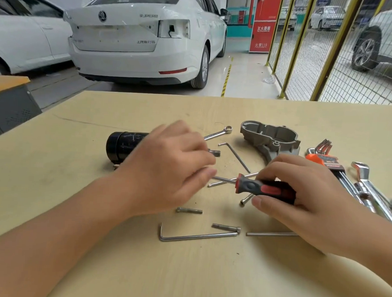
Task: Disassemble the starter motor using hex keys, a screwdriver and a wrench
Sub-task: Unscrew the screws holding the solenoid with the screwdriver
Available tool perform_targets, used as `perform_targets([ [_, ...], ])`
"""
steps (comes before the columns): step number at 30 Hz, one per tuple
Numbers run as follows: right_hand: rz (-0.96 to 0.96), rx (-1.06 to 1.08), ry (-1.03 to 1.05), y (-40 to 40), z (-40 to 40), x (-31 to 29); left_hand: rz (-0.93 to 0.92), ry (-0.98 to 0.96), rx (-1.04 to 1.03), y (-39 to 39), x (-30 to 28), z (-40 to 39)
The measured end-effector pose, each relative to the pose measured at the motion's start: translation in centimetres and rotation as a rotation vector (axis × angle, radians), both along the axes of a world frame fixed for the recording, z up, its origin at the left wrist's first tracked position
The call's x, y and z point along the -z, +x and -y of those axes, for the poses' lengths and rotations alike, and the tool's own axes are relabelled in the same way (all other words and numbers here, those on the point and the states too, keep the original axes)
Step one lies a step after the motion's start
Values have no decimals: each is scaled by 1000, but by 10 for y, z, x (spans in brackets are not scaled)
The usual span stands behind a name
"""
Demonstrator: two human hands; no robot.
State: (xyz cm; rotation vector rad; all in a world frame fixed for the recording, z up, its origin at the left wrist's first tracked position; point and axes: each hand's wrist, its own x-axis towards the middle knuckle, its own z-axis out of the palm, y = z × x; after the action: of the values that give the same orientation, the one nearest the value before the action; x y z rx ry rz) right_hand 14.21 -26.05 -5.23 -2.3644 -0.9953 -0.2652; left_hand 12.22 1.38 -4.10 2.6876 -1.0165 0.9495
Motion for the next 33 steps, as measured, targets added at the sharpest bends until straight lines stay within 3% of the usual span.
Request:
perform_targets([
  [5,25,57,118,-1,-3,-1,7,125,-49,-5,10,11],
  [9,-16,108,202,-4,-5,-3,37,30,-105,-5,13,14],
  [18,-736,191,736,-1,-11,-5,-53,-145,-146,-4,15,16],
  [22,-925,215,874,0,-13,-10,-103,-233,-180,-5,16,20],
  [26,-989,212,943,4,-11,-11,-136,-292,-214,-5,16,19],
  [33,-985,182,938,5,-11,-6,-40,-63,-135,-3,18,15],
])
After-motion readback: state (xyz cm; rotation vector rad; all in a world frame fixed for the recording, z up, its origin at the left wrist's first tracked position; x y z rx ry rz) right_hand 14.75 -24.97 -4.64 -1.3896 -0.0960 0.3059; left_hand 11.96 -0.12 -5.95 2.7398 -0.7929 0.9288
